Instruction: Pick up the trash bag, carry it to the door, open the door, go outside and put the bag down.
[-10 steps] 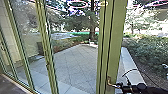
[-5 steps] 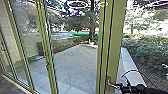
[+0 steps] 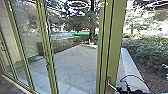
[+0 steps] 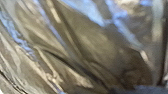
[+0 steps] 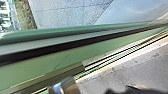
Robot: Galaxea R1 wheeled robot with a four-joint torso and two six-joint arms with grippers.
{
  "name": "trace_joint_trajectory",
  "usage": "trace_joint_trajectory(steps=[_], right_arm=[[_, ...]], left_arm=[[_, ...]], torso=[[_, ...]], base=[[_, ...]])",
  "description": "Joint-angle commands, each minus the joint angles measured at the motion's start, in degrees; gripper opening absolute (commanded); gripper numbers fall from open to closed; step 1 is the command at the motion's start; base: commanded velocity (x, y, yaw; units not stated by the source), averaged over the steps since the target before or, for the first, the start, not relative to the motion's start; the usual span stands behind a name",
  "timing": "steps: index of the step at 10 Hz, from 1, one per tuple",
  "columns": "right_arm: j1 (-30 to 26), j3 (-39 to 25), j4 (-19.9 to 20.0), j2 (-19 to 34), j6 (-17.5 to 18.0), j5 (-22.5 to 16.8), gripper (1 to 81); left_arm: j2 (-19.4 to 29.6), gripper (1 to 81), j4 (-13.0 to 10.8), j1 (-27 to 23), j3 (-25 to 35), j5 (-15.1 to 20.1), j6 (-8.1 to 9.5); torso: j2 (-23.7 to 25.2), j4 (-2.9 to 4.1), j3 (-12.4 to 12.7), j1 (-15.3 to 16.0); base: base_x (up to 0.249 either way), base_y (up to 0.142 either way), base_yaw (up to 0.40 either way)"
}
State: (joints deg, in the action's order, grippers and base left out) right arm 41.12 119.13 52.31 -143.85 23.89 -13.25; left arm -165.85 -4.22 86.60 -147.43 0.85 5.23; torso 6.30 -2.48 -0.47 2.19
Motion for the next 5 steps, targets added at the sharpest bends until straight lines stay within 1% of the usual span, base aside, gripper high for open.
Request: trace_joint_trajectory(steps=[1,3,5], right_arm=[[0.6,-1.6,-6.4,-2.4,0.2,-7.7,81.1],[2.4,-1.9,-7.9,-2.8,0.2,-4.7,81.1],[2.2,-2.2,-8.3,-2.9,0.2,-4.6,81.1]], left_arm=[[0.8,1.0,0.3,-3.2,0.0,2.8,0.04],[0.8,1.0,0.2,-3.3,0.0,2.8,-0.04],[0.9,1.0,0.2,-3.2,0.0,2.8,-0.04]], torso=[[0.0,0.00,0.0,0.0],[0.0,-0.02,0.0,0.0],[0.0,-0.02,0.0,0.0]], base=[[0.000,0.000,0.000],[0.000,0.000,0.000],[0.000,0.000,0.000]])
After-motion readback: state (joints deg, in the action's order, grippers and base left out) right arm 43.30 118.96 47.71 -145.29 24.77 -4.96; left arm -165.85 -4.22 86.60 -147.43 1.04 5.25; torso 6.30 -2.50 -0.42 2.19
